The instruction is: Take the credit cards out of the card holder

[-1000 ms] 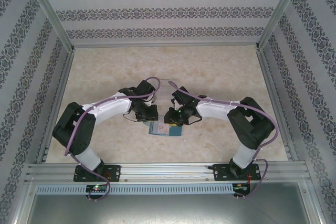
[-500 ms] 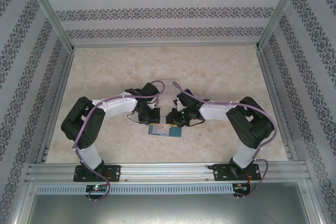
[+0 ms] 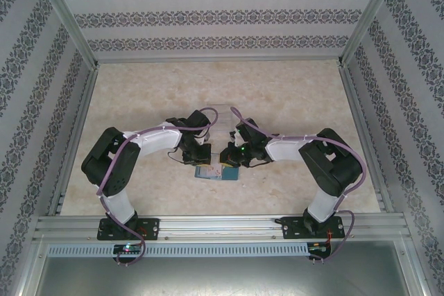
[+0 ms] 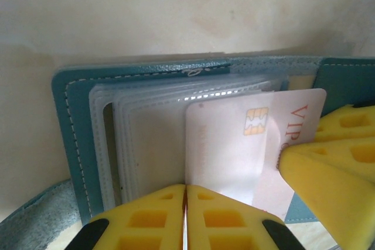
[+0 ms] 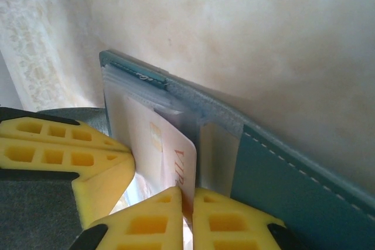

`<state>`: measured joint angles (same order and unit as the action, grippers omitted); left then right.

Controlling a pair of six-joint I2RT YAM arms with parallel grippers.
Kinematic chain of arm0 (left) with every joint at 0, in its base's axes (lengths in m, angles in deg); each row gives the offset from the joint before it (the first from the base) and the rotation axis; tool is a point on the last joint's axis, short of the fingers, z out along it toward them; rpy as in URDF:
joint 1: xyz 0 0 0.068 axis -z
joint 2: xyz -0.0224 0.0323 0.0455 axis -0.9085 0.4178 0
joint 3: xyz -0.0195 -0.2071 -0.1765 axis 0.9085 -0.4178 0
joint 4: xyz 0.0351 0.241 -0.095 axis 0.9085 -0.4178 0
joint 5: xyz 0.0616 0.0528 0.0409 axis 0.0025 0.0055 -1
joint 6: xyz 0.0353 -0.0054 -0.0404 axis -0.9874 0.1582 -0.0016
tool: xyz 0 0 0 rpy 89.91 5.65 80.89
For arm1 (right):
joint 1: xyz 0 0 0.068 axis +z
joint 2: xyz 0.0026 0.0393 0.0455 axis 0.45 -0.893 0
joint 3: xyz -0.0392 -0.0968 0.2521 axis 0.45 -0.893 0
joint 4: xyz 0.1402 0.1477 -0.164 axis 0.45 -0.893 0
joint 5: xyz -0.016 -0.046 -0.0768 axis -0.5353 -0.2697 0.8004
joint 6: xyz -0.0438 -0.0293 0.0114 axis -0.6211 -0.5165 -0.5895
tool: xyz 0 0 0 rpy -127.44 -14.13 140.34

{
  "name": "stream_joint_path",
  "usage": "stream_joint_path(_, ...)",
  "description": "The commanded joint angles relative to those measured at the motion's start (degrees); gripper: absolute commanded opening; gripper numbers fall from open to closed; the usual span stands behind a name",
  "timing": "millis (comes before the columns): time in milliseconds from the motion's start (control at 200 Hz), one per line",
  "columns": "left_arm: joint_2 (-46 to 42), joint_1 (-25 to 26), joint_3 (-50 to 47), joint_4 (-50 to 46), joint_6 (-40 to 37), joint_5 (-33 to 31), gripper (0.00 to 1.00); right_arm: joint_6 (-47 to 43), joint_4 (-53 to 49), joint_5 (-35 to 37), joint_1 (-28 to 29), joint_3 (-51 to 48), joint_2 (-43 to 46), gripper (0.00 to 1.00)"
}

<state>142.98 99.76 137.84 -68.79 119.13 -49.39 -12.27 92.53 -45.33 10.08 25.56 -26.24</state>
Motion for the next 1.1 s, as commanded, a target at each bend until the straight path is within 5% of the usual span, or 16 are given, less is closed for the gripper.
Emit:
stream_joint_path(0,0.72,0.52,-1.61,-1.61,-0.78,-2.65,0.09,-0.71,-1.03,0.90,-0.73,-0.78,1.48,0.09)
stream_joint_path(480,-0.94,0.35,-1.83,-1.66,-0.05,-2.81,0.09,-9.63,-20.94,8.97,-1.57,2.97,7.70,0.06)
stream_joint_path(1094,-4.77,-0.66,-3.41,1.43,2.12,-0.43,0.10,-12.21,-27.23,10.76,-0.13,8.04,9.63,0.01)
